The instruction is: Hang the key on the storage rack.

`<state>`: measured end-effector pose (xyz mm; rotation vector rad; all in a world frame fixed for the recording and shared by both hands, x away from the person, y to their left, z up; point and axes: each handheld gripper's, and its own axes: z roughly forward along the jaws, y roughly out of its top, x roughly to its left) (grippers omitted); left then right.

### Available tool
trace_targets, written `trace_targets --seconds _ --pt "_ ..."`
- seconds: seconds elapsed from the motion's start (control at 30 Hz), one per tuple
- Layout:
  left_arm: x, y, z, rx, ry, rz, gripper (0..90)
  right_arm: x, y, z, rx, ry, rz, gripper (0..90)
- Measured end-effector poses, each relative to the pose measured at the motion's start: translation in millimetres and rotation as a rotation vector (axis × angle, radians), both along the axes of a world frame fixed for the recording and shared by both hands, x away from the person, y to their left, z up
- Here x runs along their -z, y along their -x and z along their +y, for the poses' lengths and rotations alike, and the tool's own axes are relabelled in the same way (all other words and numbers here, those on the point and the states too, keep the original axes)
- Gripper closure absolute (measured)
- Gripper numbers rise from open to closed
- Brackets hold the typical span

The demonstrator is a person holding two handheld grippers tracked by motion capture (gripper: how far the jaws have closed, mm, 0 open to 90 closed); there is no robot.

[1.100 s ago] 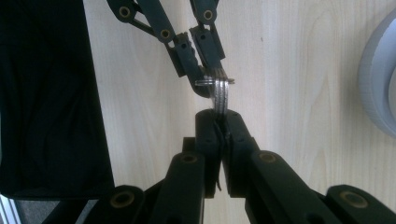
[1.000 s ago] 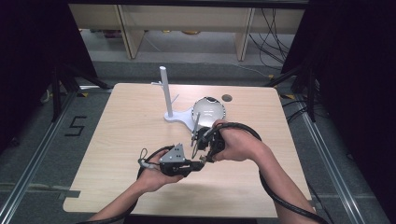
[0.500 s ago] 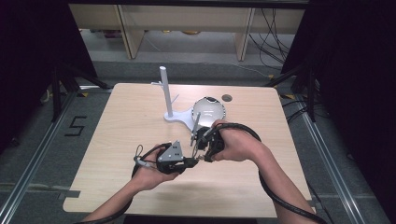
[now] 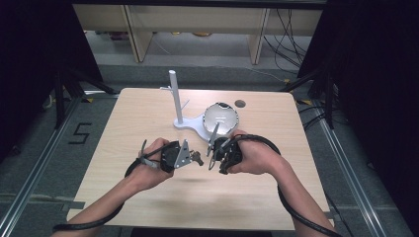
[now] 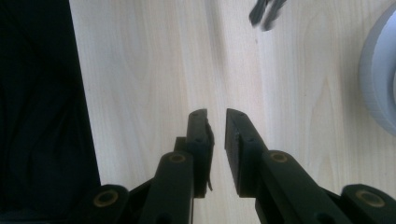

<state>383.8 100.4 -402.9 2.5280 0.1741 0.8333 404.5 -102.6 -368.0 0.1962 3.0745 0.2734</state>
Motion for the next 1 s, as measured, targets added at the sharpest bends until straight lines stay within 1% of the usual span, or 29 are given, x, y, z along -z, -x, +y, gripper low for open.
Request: trace_targets --seconds 0.03,0.07,0.1,0.13,0.17,0.2,0.23,0.27,0.3,0.37,0.4,0.43,0.47,0.5,0.53,0.57,0.6,0.63,0.67,0.7,0.77,0.8,0.83,0.87,0.9,0.93,0.97,1.0 --pt "-2.1 -1.0 1.3 -0.003 -0.006 -0.003 85.7 1.7 -2.1 -1.2 -0.026 -0.009 -0.019 80.2" --pt "-4.5 -2.1 2.7 -0.006 -0.014 -0.005 85.7 4.1 -3.0 -2.5 -0.037 -0.02 -0.025 80.1" --pt "-6.4 -3.1 3.9 -0.009 -0.02 -0.008 85.7 8.8 -7.6 -4.4 -0.1 -0.041 -0.048 79.8" --pt "-7.6 -4.5 5.2 -0.008 -0.021 -0.014 85.7 8.8 -7.6 -4.4 -0.1 -0.041 -0.048 79.8" --pt "-9.5 -5.6 6.5 -0.012 -0.022 -0.013 85.7 9.2 -0.7 -6.1 -0.006 -0.019 -0.014 79.7" --pt "-10.8 -6.8 7.8 -0.017 -0.019 -0.012 85.7 9.6 3.9 -6.4 0.061 -0.003 0.009 79.6" --pt "-11.7 -7.7 9.2 -0.027 -0.012 -0.011 85.7 11.6 4.7 -7.0 0.076 -0.008 0.016 79.5" --pt "-12.8 -9.1 10.7 -0.035 -0.012 -0.012 85.7 13.6 4.9 -7.6 0.073 -0.009 0.011 79.4" --pt "-13.6 -10.3 12.2 -0.042 -0.007 -0.008 85.7 15.4 4.6 -8.8 0.071 -0.024 0.008 79.2" --pt "-14.7 -12.9 15.3 -0.053 -0.001 -0.003 85.7 17.5 5.7 -10.5 0.093 -0.041 -0.007 78.6" --pt "-14.7 -13.7 16.5 -0.06 0.005 -0.002 85.7 18.9 5.9 -11.9 0.104 -0.061 -0.005 78.6" --pt "-14.8 -14.7 17.6 -0.065 0.009 0.0 85.7 19.4 8.6 -13.3 0.155 -0.059 0.001 78.4" --pt "-15.5 -15.8 18.8 -0.069 0.001 0.0 85.7 22.4 8.7 -13.4 0.17 -0.104 0.014 78.2" --pt "-15.1 -16.5 19.8 -0.074 0.006 0.001 85.7 24.6 6.5 -15.1 0.136 -0.132 0.013 78.1" --pt "-15.6 -17.8 21.3 -0.078 0.001 0.002 85.7 26.3 4.1 -16.7 0.107 -0.143 -0.01 77.8" --pt "-15.9 -18.7 22.5 -0.084 0.004 0.001 85.7 28.1 5.5 -18.2 0.133 -0.144 -0.012 77.1" --pt "-15.8 -19.5 23.6 -0.087 0.008 -0.002 85.7 29.3 7.5 -19.3 0.162 -0.149 -0.001 76.7" --pt "-16.6 -20.5 25.5 -0.096 0.009 0.005 85.7 31.3 4.6 -20.2 0.12 -0.159 -0.018 76.5" --pt "-17.2 -21.4 26.6 -0.098 0.008 0.006 85.7 32.8 6.2 -21.7 0.142 -0.161 -0.01 76.5" --pt "-18.1 -22.4 28.2 -0.101 0.005 0.008 85.7 34.3 5.0 -22.5 0.127 -0.166 -0.015 76.4" --pt "-18.7 -24.1 30.7 -0.11 0.013 0.009 85.7 37.4 6.8 -25.0 0.157 -0.166 -0.006 76.2" --pt "-19.4 -24.8 31.8 -0.117 0.018 0.01 85.7 38.5 7.0 -25.7 0.162 -0.169 -0.003 76.1" --pt "-20.7 -25.9 33.1 -0.119 0.014 0.01 85.7 39.7 6.8 -27.1 0.161 -0.177 -0.006 76.0" --pt "-20.9 -26.8 34.0 -0.126 0.026 0.01 85.7 41.3 6.5 -28.2 0.162 -0.178 0.005 75.8" --pt "-22.0 -28.0 35.4 -0.129 0.023 0.011 85.7 42.5 8.4 -29.5 0.188 -0.184 0.002 75.6" --pt "-23.2 -29.4 37.1 -0.133 0.021 0.01 85.7 43.9 8.4 -30.9 0.18 -0.188 0.004 75.4" --pt "-23.9 -30.8 38.8 -0.139 0.021 0.009 85.7 45.5 9.0 -32.7 0.185 -0.196 0.003 75.3" --pt "-24.4 -32.4 40.6 -0.144 0.027 0.012 85.7 47.9 8.5 -34.2 0.173 -0.201 -0.005 75.0"
